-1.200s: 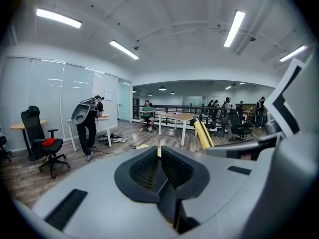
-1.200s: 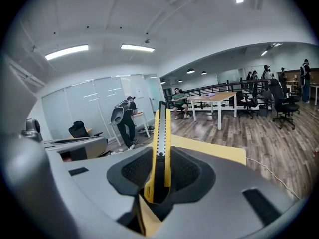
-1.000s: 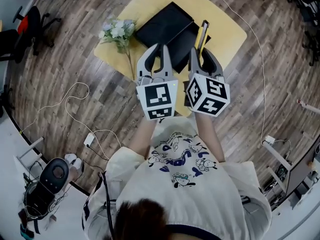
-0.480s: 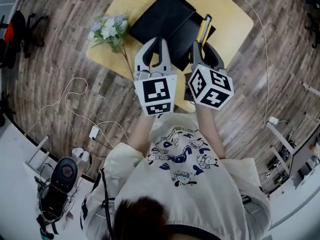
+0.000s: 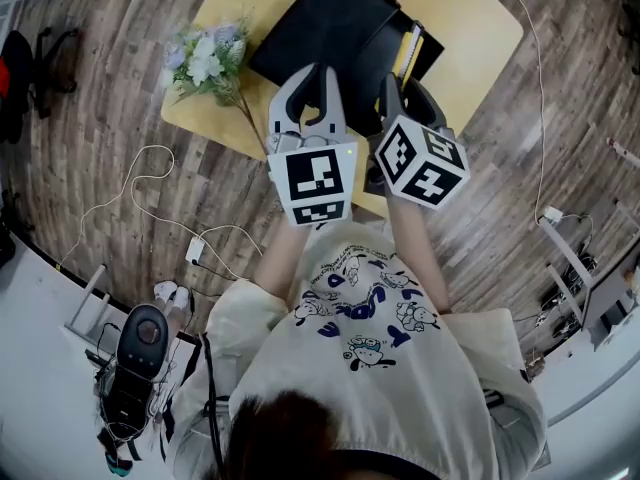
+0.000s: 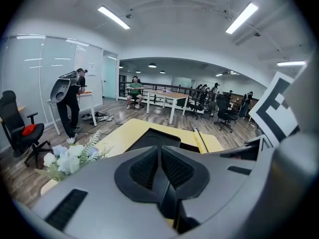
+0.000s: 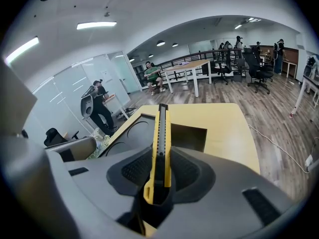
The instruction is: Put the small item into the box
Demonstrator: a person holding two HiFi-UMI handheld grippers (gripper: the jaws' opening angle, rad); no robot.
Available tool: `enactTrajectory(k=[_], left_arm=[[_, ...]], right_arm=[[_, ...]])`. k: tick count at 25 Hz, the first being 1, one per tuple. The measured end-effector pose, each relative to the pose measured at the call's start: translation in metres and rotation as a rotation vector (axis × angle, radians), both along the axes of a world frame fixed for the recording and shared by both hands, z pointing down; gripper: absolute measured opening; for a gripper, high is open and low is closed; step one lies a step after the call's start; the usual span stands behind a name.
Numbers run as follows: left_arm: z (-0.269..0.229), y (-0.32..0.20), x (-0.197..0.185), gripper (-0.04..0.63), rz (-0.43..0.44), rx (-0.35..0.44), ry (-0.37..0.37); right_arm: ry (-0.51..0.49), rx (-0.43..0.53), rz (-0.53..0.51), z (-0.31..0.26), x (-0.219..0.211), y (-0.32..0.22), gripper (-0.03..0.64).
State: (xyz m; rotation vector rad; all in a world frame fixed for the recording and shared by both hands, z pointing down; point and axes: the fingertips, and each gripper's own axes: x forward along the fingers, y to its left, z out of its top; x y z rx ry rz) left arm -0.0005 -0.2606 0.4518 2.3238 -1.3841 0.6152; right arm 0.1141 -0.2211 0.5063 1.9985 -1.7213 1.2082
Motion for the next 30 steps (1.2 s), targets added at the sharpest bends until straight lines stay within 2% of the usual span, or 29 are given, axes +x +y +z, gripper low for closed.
enactTrajectory(k=[13, 25, 30], left_arm=[[0.034, -0.013, -0.004, 0.034, 0.021, -0.072, 0.0], [0.044, -0.022, -0.011, 0.034, 0.023, -0.104, 0.015], [0.048, -0.024, -0.015, 0.034, 0.018, -0.113, 0.017]], right_arm=[[-0.051, -0.142, 0.095, 0.043, -0.004, -0.004, 0.12], [-0.091, -0.29, 0.153, 0.076, -0.011, -0.004, 0.121], [-0.066, -0.34, 0.154, 0.083, -0.01, -0.003, 0.121]])
